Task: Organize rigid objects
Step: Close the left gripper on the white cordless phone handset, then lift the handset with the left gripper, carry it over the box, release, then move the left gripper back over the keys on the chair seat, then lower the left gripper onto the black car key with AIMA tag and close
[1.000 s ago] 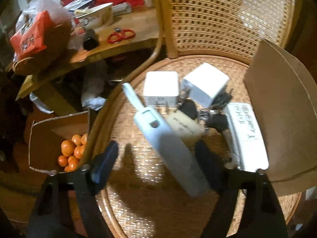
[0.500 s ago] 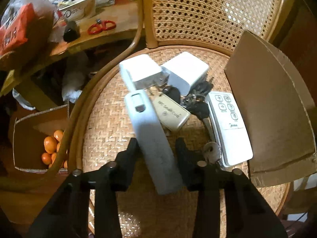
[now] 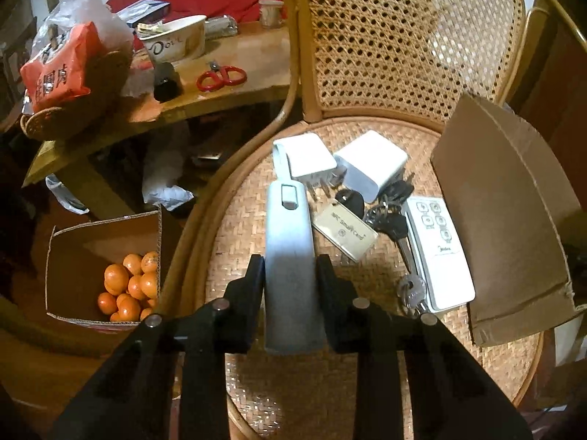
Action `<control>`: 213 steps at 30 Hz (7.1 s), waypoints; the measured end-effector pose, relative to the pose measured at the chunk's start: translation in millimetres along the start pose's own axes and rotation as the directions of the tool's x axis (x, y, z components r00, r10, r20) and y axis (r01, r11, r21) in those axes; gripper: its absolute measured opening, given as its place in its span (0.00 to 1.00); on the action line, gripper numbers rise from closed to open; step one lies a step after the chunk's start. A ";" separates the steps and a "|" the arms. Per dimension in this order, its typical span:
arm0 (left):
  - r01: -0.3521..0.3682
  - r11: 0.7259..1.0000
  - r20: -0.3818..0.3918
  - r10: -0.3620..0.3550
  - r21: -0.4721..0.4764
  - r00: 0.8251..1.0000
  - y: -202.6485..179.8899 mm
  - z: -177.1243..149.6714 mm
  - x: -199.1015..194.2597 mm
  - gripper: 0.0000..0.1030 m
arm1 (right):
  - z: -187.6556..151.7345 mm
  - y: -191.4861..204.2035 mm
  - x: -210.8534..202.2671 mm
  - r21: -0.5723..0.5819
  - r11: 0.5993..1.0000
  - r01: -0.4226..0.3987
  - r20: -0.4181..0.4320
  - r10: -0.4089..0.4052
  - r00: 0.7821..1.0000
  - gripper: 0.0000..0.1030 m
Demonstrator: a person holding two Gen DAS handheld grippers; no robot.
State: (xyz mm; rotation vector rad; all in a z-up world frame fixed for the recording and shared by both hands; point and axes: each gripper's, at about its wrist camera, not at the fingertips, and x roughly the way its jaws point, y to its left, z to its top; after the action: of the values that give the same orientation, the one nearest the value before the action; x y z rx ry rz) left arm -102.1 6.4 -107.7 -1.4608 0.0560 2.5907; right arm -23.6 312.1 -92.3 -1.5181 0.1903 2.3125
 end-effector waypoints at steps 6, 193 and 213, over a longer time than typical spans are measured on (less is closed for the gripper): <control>0.020 0.999 0.046 -0.021 0.025 0.999 -4.2 1.6 -13.8 0.26 | 0.0 0.2 0.0 0.000 1.000 0.000 0.000 0.000 1.000 0.07; 0.021 1.000 -0.147 -0.023 -0.018 0.989 -0.4 39.1 72.8 0.90 | 1.8 2.3 7.3 0.028 0.999 -0.016 -0.096 0.019 0.995 0.07; 0.144 0.978 -0.140 -0.123 0.149 0.982 -30.4 37.0 59.5 0.38 | 0.0 -2.1 8.6 0.031 0.999 -0.015 -0.099 0.018 0.995 0.07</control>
State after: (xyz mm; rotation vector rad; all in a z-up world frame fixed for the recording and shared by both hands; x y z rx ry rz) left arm -158.6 48.1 -137.7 -1.5173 0.1700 2.3252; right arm -25.9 315.9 -99.9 -1.6228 0.2640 2.2381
